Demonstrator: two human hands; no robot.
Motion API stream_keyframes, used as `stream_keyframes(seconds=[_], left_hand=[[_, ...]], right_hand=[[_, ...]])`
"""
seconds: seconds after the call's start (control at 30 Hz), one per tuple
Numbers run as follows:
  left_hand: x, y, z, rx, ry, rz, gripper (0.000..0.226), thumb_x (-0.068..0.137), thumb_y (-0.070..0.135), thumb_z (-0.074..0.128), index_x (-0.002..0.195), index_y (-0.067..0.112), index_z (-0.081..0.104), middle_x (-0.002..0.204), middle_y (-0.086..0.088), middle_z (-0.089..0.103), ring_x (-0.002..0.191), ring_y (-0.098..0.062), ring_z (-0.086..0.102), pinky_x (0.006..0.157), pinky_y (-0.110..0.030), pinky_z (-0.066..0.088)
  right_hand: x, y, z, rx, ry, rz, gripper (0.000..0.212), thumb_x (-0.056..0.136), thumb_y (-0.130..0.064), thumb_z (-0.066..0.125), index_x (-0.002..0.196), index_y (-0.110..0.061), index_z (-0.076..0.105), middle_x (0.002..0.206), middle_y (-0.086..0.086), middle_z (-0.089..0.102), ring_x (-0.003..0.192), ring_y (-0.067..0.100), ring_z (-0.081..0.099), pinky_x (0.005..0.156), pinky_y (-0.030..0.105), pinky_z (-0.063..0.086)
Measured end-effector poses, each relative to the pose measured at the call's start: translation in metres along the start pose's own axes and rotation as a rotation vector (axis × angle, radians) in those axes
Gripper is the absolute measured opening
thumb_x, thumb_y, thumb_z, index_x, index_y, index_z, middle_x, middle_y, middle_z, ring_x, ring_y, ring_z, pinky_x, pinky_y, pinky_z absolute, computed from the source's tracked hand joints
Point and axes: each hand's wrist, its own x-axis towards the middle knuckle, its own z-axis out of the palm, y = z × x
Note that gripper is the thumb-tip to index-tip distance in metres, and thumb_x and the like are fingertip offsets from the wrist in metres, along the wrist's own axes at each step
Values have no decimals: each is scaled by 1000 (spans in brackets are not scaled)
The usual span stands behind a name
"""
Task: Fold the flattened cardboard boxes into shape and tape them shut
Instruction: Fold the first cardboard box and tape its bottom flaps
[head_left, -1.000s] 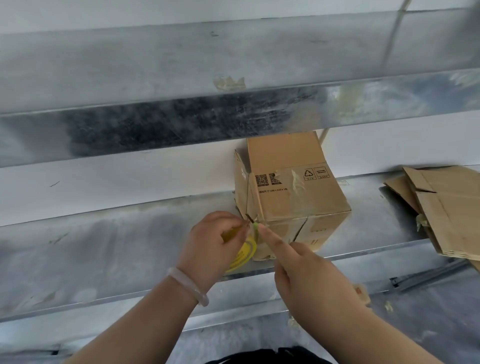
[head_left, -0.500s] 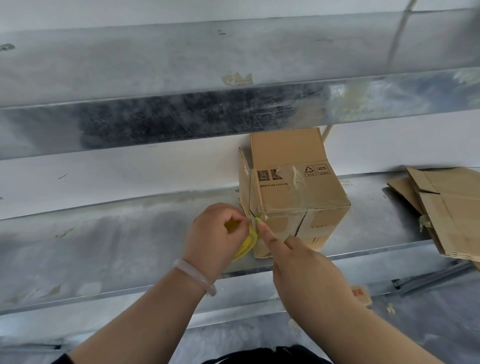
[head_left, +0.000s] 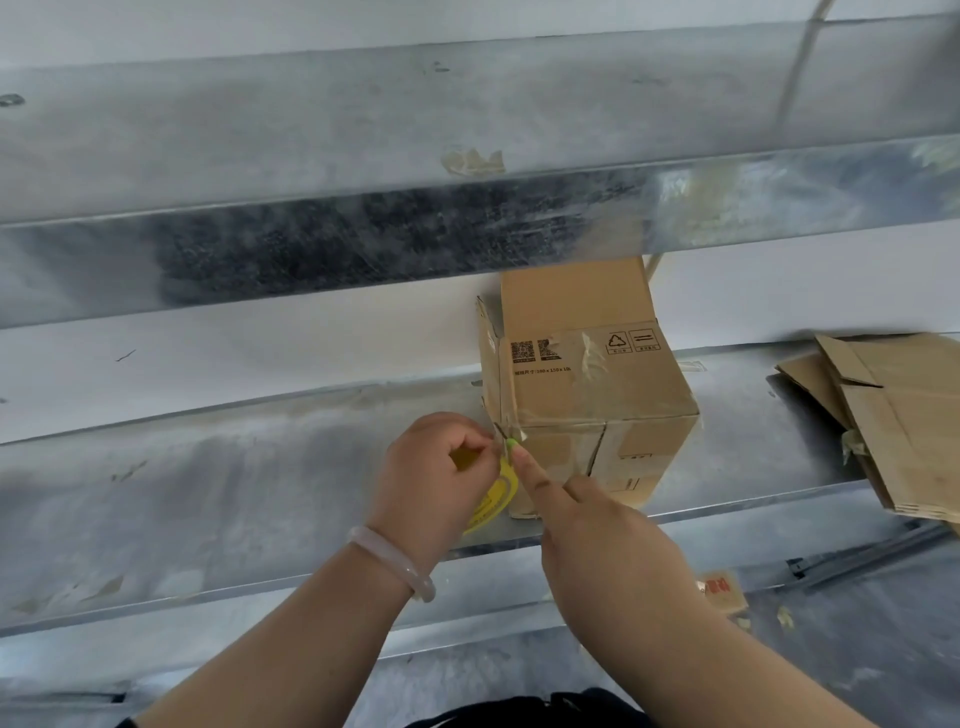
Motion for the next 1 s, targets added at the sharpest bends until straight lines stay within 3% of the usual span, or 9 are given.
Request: stream_keyframes(seconds=[0.23, 0.33, 0.5, 0.6, 0.73, 0.83, 0.9, 0.93, 1.0], left_hand=[[3, -2, -5, 24, 17, 22, 6, 79, 19, 72, 74, 22, 72, 84, 18, 65, 87, 4, 58, 72, -2, 38], [7, -2, -6, 47, 19, 49, 7, 79, 19, 71, 72, 21, 71, 83, 17, 65, 89, 4, 57, 73, -2, 38], [18, -19, -23, 48, 117, -39, 8, 81, 19, 71, 73, 23, 71, 84, 15, 67, 87, 4, 58, 73, -3, 37], [20, -28, -26, 77, 87, -26, 5, 81, 21, 72, 77, 24, 73, 88, 18, 66, 88, 10, 55, 75, 2, 33], [17, -33, -19, 175, 45, 52, 2, 83, 22, 72, 84, 24, 73, 90, 21, 60, 87, 12, 52, 75, 3, 31], [15, -39, -16, 271, 8, 61, 8, 84, 35, 69, 79, 29, 71, 89, 20, 58, 81, 0, 55, 68, -6, 36], [15, -45, -15, 365, 24, 70, 15, 87, 41, 65, 78, 29, 71, 90, 21, 58, 73, -1, 54, 61, -9, 34], [15, -48, -14, 405, 39, 96, 20, 88, 42, 62, 77, 29, 71, 90, 21, 58, 69, -1, 53, 58, -8, 31], [14, -53, -12, 473, 68, 179, 29, 87, 45, 51, 75, 29, 72, 89, 19, 61, 62, -3, 54, 54, -6, 28]], right_hand=[[2, 1, 1, -32, -7, -25, 85, 98, -12, 42, 152, -39, -18, 122, -4, 45, 81, 20, 54, 69, 28, 46], [4, -1, -1, -29, 8, -41, 87, 97, -10, 42, 150, -37, -21, 115, -4, 43, 76, 18, 44, 69, 28, 45], [-6, 17, 1, -57, -107, 0, 86, 96, -9, 43, 153, -37, -15, 119, -4, 47, 84, 19, 54, 74, 30, 49], [-4, 18, 9, 39, 118, -116, 88, 87, -16, 61, 155, -40, 10, 100, -8, 57, 60, 11, 42, 49, 22, 39], [-3, 24, 18, 97, 272, -296, 74, 84, -21, 53, 152, -35, 29, 79, -12, 54, 45, 11, 44, 38, 24, 41], [-10, 46, 20, 265, 463, -379, 61, 92, -22, 47, 151, -30, 34, 92, -18, 49, 54, 3, 40, 45, 18, 39], [-18, 62, 19, 374, 599, -382, 50, 99, -26, 42, 149, -27, 36, 107, -14, 58, 68, -2, 54, 59, 16, 50], [-22, 71, 18, 429, 674, -356, 46, 101, -28, 40, 146, -26, 38, 107, -8, 62, 73, -5, 57, 64, 12, 50], [-25, 92, 16, 551, 786, -211, 42, 99, -25, 40, 139, -35, 39, 89, -2, 62, 62, -2, 53, 54, 9, 43]])
